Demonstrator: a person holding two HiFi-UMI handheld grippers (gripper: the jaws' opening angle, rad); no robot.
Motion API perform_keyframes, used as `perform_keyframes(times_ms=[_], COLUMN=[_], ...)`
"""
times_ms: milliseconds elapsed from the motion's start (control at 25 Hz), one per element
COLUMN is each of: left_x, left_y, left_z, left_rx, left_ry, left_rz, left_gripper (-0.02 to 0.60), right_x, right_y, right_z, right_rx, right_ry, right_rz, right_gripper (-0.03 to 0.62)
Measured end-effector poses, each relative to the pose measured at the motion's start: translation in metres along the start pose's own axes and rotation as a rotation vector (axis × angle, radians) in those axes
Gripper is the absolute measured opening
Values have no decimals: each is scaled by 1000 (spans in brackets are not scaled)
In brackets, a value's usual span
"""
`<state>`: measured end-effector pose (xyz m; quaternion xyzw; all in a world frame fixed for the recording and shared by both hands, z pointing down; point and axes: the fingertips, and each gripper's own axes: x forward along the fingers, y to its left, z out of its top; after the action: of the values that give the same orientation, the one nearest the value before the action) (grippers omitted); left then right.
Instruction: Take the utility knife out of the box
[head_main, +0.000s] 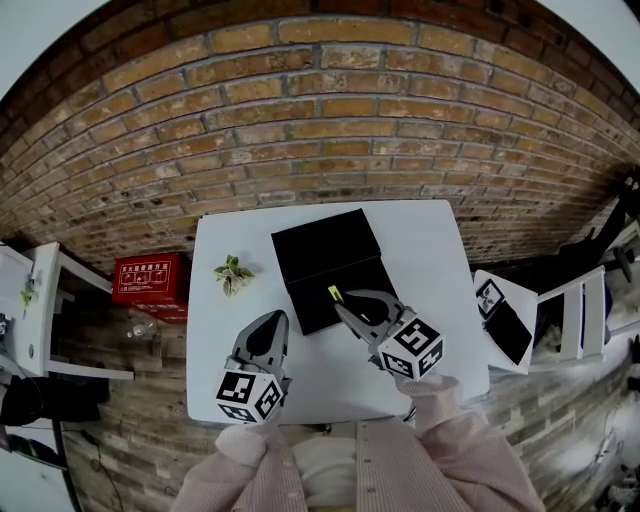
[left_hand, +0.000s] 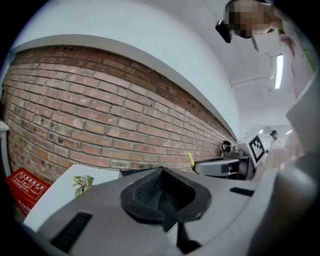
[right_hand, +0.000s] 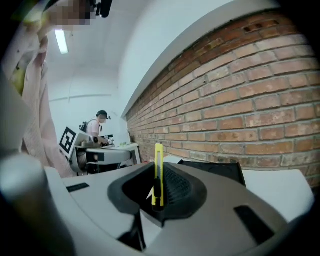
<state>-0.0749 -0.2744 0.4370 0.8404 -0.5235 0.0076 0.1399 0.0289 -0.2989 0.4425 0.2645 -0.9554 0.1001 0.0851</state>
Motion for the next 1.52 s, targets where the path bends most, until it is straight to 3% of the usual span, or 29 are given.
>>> perform_keyframes(times_ms=[560, 1120, 1520], left_x=[-23, -42, -47], left_y=[5, 16, 23], left_z=[43, 70, 75], left_rx=[68, 103, 118], left_ry=[-100, -164, -165], left_rz=[40, 112, 138], left_gripper=[-8, -8, -8], right_x=[-50, -94, -105], right_y=[-11, -21, -27], right_z=[57, 84, 82], right_rx=[107, 94, 87], right_ry=[-290, -412, -413], right_rz=[-161, -276, -330], right_gripper=[55, 55, 55])
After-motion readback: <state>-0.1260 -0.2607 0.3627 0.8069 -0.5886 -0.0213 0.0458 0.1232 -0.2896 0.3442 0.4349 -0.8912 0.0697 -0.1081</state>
